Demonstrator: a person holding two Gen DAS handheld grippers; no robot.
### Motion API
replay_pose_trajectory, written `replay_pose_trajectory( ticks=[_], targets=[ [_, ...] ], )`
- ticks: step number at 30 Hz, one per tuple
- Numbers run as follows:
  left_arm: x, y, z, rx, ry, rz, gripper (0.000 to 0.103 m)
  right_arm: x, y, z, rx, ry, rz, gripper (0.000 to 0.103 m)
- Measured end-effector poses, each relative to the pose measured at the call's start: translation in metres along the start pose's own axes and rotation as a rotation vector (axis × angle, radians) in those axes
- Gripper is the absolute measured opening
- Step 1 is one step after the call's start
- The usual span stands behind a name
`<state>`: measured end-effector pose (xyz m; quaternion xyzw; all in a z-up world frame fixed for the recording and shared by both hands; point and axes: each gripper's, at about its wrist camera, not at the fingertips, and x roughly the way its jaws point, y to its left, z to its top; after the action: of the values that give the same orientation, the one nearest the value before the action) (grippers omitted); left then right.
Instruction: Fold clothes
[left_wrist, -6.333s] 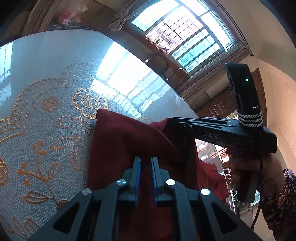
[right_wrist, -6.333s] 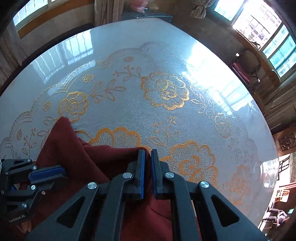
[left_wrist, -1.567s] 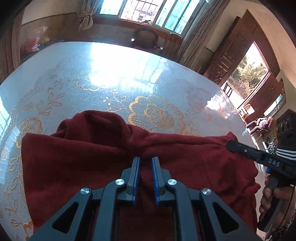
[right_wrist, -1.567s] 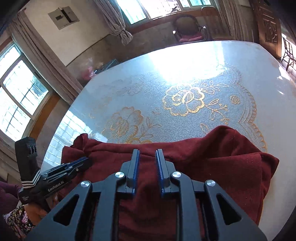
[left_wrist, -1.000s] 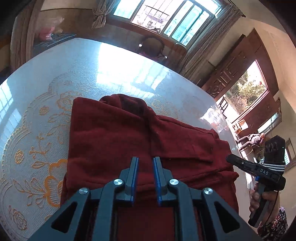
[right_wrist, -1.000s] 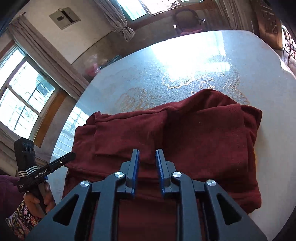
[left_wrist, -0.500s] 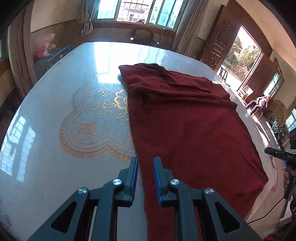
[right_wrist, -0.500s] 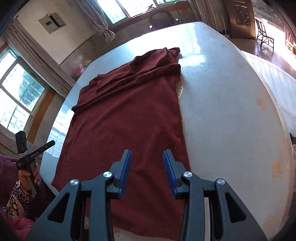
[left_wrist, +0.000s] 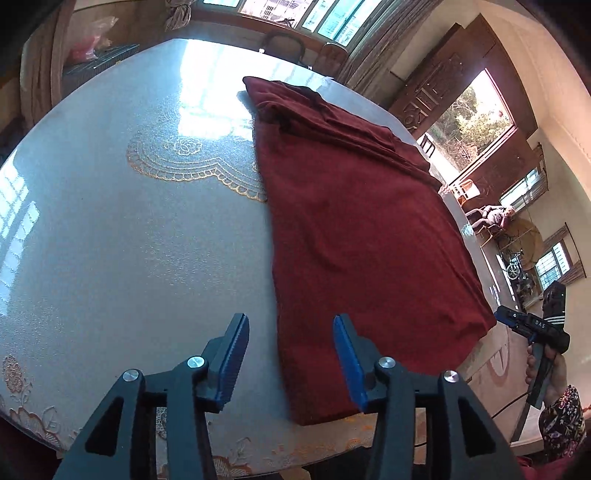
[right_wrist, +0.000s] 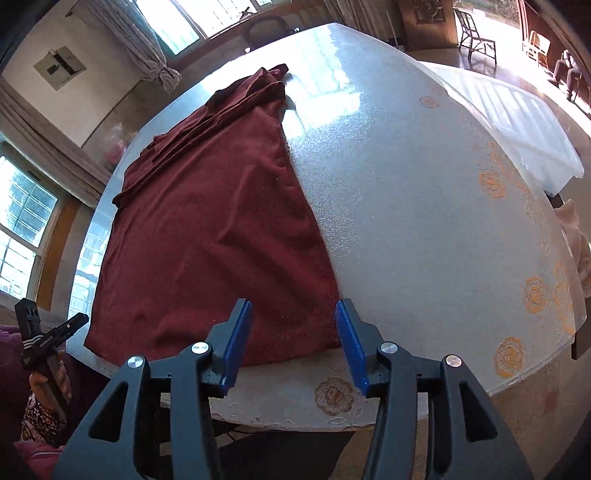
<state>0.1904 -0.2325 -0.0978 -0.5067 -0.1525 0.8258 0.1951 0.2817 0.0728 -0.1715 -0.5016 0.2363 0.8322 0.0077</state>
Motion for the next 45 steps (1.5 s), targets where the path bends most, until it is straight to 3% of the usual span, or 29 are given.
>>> replay_pose_trajectory(
  ticks=[3, 6, 8, 11, 16, 20, 22, 26, 27, 29, 32, 35, 37, 40, 45],
  targets=[
    [0.003, 0.001, -0.004, -0.026, 0.011, -0.039, 0.049, 0.007, -0.009, 0.001, 0.021, 0.024, 0.036, 0.051],
    [0.004, 0.001, -0.007, -0.045, 0.017, -0.062, 0.049, 0.004, -0.014, 0.002, 0.038, -0.007, 0.029, 0.051],
    [0.006, -0.007, -0.008, -0.005, 0.017, -0.014, 0.049, -0.008, -0.011, 0.007, 0.016, -0.079, 0.006, 0.051],
    [0.008, -0.020, -0.011, 0.059, 0.018, 0.063, 0.046, -0.012, 0.011, 0.026, -0.126, -0.124, 0.007, 0.051],
    [0.019, -0.061, -0.029, 0.322, 0.046, 0.330, 0.047, 0.034, 0.060, 0.054, -0.354, -0.038, -0.061, 0.051],
    [0.013, -0.055, -0.033, 0.249, 0.024, 0.333, 0.047, 0.068, 0.081, 0.044, -0.504, 0.022, -0.130, 0.050],
    [0.008, -0.053, -0.036, 0.246, 0.030, 0.357, 0.047, 0.065, 0.084, 0.029, -0.592, 0.026, -0.154, 0.050],
    [-0.011, -0.046, -0.033, 0.166, 0.005, 0.328, 0.046, 0.041, 0.062, 0.000, -0.631, 0.071, -0.108, 0.050],
    [-0.018, -0.052, -0.027, 0.169, -0.037, 0.316, 0.046, 0.035, 0.057, 0.001, -0.622, 0.077, -0.081, 0.050],
    [-0.025, -0.074, -0.009, 0.206, -0.134, 0.266, 0.046, 0.026, 0.048, 0.010, -0.593, 0.079, -0.020, 0.050],
    [-0.010, -0.130, 0.019, 0.300, -0.202, 0.115, 0.047, 0.016, 0.039, 0.049, -0.486, 0.024, 0.087, 0.050],
    [0.038, -0.198, 0.029, 0.473, -0.162, 0.019, 0.047, 0.024, 0.038, 0.094, -0.417, -0.032, 0.142, 0.050],
    [0.080, -0.242, 0.028, 0.601, -0.111, -0.012, 0.047, 0.038, 0.041, 0.117, -0.398, -0.018, 0.147, 0.050],
    [0.106, -0.265, 0.017, 0.661, -0.062, -0.037, 0.047, 0.056, 0.050, 0.131, -0.409, 0.016, 0.168, 0.050],
    [0.145, -0.299, -0.002, 0.747, 0.018, -0.076, 0.046, 0.080, 0.078, 0.141, -0.539, 0.050, 0.177, 0.050]
  ],
)
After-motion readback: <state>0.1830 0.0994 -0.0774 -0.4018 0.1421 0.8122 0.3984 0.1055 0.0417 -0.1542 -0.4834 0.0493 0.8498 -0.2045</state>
